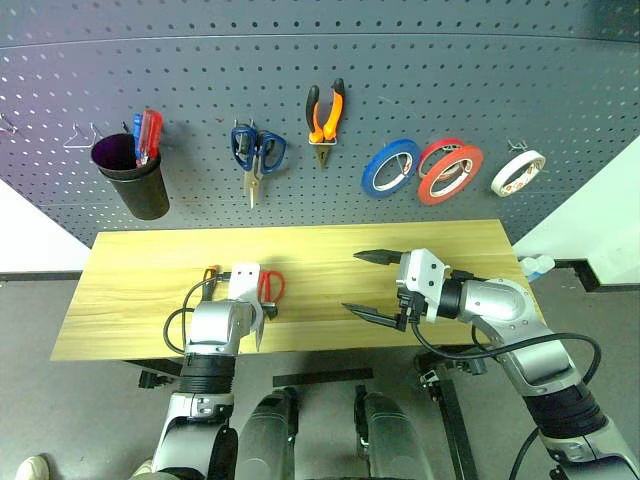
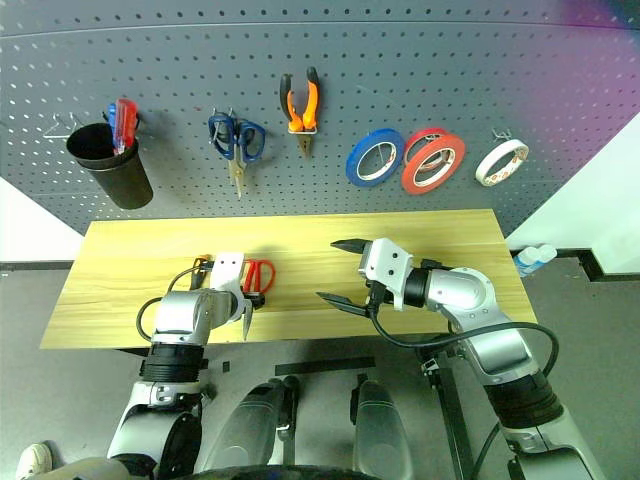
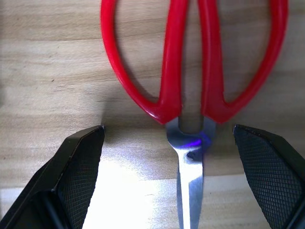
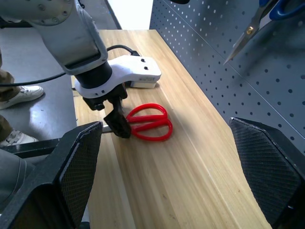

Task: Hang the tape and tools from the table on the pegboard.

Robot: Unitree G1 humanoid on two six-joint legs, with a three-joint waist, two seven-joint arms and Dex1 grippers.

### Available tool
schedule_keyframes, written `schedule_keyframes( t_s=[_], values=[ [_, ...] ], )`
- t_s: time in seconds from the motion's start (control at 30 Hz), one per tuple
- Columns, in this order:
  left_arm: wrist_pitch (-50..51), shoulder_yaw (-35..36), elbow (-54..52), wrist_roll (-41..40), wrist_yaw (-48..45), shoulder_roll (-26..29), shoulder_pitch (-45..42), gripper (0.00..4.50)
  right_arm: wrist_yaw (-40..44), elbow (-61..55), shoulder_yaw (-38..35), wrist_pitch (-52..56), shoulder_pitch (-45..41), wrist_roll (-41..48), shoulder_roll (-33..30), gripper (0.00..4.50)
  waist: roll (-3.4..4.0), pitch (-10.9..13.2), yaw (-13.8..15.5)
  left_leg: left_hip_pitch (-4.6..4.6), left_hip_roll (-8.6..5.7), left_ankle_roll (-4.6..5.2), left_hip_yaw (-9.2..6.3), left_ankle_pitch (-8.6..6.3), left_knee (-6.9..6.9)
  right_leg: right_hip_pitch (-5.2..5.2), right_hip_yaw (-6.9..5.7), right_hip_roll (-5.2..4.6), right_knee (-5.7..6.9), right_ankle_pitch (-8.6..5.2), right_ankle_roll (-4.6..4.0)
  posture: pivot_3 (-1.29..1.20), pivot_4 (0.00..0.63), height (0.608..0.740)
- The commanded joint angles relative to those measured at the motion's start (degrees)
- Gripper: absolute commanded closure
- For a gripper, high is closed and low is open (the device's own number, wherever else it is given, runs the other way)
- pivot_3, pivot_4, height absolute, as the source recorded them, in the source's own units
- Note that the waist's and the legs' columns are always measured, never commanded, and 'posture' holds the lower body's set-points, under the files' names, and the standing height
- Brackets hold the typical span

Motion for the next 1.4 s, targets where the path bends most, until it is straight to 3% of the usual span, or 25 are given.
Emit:
schedule_keyframes(
  t_s=[0.03,0.3,0.4,0.73,0.9,1.1,1.23,1.4],
  values=[
    [1.3,1.97,1.71,-0.3,0.9,-0.5,0.55,0.93,-0.28,-1.5,-1.32,-1.32,0.13,0.15,-0.26,0.0,0.01,0.0,-0.04,0.02,0.0,0.0,0.0,0.0,-0.01,0.0,0.0,0.01,0.01,0.0,0.0,-0.03,0.225,0.727],
    [1.84,4.35,1.95,-0.39,2.23,-1.46,0.15,3.57,0.3,-0.98,-1.19,-1.46,-0.28,0.22,-0.4,0.0,0.01,-0.01,0.08,0.05,-0.02,0.0,0.01,0.0,0.01,0.05,0.0,0.02,0.04,0.0,0.01,-0.03,0.224,0.727],
    [2.24,4.65,1.62,-0.53,2.44,-1.59,-0.01,4.24,0.44,-0.8,-1.24,-1.53,-0.39,0.17,-0.47,0.0,0.02,-0.02,0.12,0.06,-0.02,-0.01,0.01,0.0,0.01,0.06,0.0,0.03,0.04,0.0,0.01,-0.03,0.224,0.727],
    [1.51,2.15,-0.27,-0.81,0.98,-0.75,-0.29,4.24,0.37,-0.48,-1.2,-1.8,-0.35,-0.02,-0.4,0.0,0.02,-0.03,0.13,0.06,-0.03,-0.01,0.01,0.0,0.01,0.06,0.0,0.03,0.04,0.01,0.01,-0.03,0.219,0.727],
    [0.7,-1.42,-6.25,-1.09,-2.05,2.26,0.26,4.24,0.65,-0.1,-1.63,-2.11,-0.2,0.1,-0.75,0.0,0.01,-0.02,0.05,0.04,-0.03,-0.02,0.01,0.0,0.01,0.04,0.0,0.04,0.03,0.01,0.01,-0.03,0.215,0.727],
    [-2.69,-3.82,-18.36,-3.94,-10.19,10.14,5.88,4.24,2.1,0.62,-2.93,-2.6,-0.04,1.5,-1.67,0.0,0.02,-0.03,-0.2,0.03,0.0,-0.03,0.01,0.0,-0.02,0.0,0.03,0.0,0.03,0.0,0.0,-0.02,0.214,0.727],
    [-17.05,-4.49,-23.91,-4.48,-17.34,16.9,12.71,4.24,2.91,1.48,-3.64,-3.07,-0.4,1.9,-1.82,0.0,0.03,-0.03,-0.03,0.03,0.0,-0.03,0.01,-0.01,-0.06,0.0,0.04,-0.07,-0.01,0.0,-0.02,-0.02,0.213,0.727],
    [-38.05,3.58,-26.24,-11.14,-27.38,18.76,21.27,4.24,4.18,1.8,-4.83,-3.26,-1.12,3.65,-1.93,0.0,0.04,-0.04,0.13,-0.04,0.0,-0.02,0.02,-0.03,-0.08,0.0,0.08,-0.19,-0.18,-0.07,-0.26,0.0,0.207,0.727]
  ],
)
